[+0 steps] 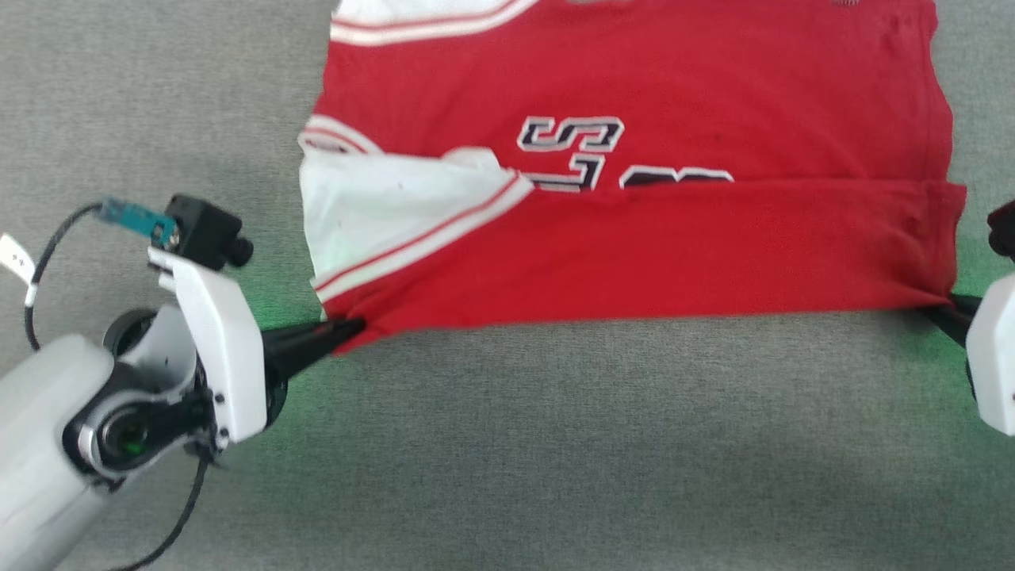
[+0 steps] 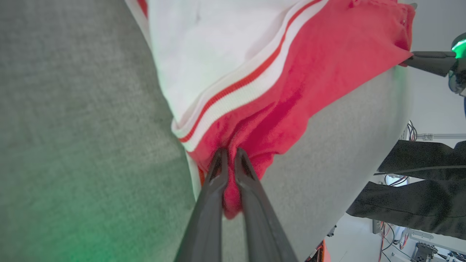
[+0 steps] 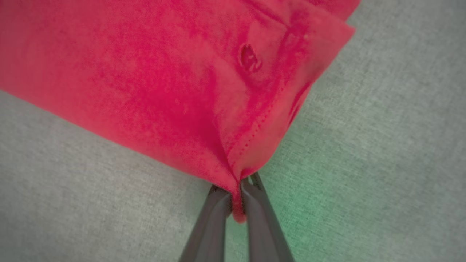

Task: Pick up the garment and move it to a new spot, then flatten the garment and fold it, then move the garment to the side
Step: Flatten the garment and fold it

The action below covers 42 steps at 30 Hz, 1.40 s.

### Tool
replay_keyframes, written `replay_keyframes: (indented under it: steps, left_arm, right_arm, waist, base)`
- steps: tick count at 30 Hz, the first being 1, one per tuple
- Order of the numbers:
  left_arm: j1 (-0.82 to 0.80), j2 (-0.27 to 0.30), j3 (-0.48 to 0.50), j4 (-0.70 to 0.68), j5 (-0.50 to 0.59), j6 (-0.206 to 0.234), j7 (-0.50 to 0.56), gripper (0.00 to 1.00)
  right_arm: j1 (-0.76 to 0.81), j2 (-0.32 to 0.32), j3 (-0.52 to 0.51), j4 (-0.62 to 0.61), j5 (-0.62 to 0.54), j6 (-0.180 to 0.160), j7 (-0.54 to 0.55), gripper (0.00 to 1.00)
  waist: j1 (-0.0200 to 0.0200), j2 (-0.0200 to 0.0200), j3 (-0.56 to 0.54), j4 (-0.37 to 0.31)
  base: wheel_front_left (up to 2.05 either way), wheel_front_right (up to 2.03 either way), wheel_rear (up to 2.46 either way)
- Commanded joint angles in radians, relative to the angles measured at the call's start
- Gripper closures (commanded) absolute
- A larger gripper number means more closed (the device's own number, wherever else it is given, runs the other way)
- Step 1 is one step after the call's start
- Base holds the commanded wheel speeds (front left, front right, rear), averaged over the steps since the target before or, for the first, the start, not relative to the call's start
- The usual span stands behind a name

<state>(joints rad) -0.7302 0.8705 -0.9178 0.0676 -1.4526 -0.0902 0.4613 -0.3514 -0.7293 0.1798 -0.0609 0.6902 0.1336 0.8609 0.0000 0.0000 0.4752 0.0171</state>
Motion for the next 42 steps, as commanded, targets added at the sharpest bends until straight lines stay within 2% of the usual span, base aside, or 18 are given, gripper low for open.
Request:
replay_keyframes:
  steps: [1, 11, 18, 19, 20, 21, 22, 23, 25, 32, 38, 42]
  left_arm:
    - [0.016, 0.008, -0.003, -0.009, -0.013, 0.004, -0.004, 1.0]
    - [0.152, 0.113, -0.012, -0.244, -0.037, 0.054, -0.044, 1.0]
    - [0.19, 0.113, -0.023, -0.281, -0.013, 0.084, -0.083, 1.0]
    - [0.192, 0.111, -0.023, -0.277, -0.01, 0.087, -0.084, 1.0]
    - [0.195, 0.107, -0.02, -0.273, -0.014, 0.09, -0.092, 0.97]
    - [0.199, 0.104, -0.015, -0.27, -0.021, 0.09, -0.1, 0.83]
    - [0.204, 0.104, -0.011, -0.27, -0.024, 0.09, -0.109, 0.65]
    - [0.208, 0.105, -0.007, -0.269, -0.025, 0.09, -0.121, 0.45]
    - [0.219, 0.111, 0.005, -0.267, -0.031, 0.093, -0.15, 0.0]
    - [0.254, 0.134, 0.086, -0.25, -0.029, 0.108, -0.313, 0.0]
    - [0.226, 0.103, 0.173, -0.159, -0.003, 0.127, -0.481, 0.0]
    - [0.173, 0.073, 0.194, -0.075, 0.038, 0.142, -0.523, 0.0]
  right_arm:
    - [0.021, -0.006, 0.006, 0.005, 0.006, -0.005, 0.003, 1.0]
    - [0.144, -0.098, -0.034, -0.041, 0.079, -0.005, 0.016, 1.0]
    - [0.192, -0.088, -0.076, -0.06, 0.083, -0.005, 0.0, 1.0]
    - [0.195, -0.084, -0.077, -0.064, 0.079, -0.005, -0.003, 0.93]
    - [0.194, -0.079, -0.083, -0.069, 0.072, -0.005, -0.013, 0.64]
    - [0.194, -0.072, -0.089, -0.07, 0.063, -0.005, -0.025, 0.24]
    - [0.196, -0.068, -0.094, -0.071, 0.055, -0.005, -0.033, 0.07]
    - [0.198, -0.064, -0.1, -0.073, 0.047, -0.005, -0.043, 0.0]
    - [0.199, -0.049, -0.121, -0.079, 0.032, -0.005, -0.066, 0.0]
    - [0.19, 0.036, -0.209, -0.137, -0.036, -0.005, -0.192, 0.0]
    - [0.13, 0.178, -0.203, -0.186, -0.13, -0.003, -0.405, 0.0]
    - [0.101, 0.247, -0.179, -0.182, -0.178, -0.003, -0.53, 0.0]
  waist:
    - [0.0, 0.0, -0.008, 0.007]
    - [0.0, 0.0, -0.043, 0.012]
    - [0.0, 0.0, -0.053, 0.008]
    - [0.0, 0.0, -0.055, 0.008]
    - [0.0, 0.0, -0.057, 0.007]
    - [0.0, 0.0, -0.06, 0.006]
    - [0.0, 0.0, -0.063, 0.005]
    - [0.0, 0.0, -0.067, 0.005]
    - [0.0, 0.0, -0.075, 0.006]
    - [0.0, 0.0, -0.096, 0.005]
    - [0.0, 0.0, -0.088, -0.028]
    - [0.0, 0.0, -0.082, -0.06]
  base:
    - [0.0, 0.0, 0.0]
    - [0.0, 0.0, 0.0]
    - [0.0, 0.0, 0.0]
    - [0.0, 0.0, 0.0]
    - [0.0, 0.0, 0.0]
    - [0.0, 0.0, 0.0]
    - [0.0, 0.0, 0.0]
    - [0.0, 0.0, 0.0]
    - [0.0, 0.0, 0.0]
    - [0.0, 0.0, 0.0]
    - [0.0, 0.0, 0.0]
    - [0.0, 0.0, 0.0]
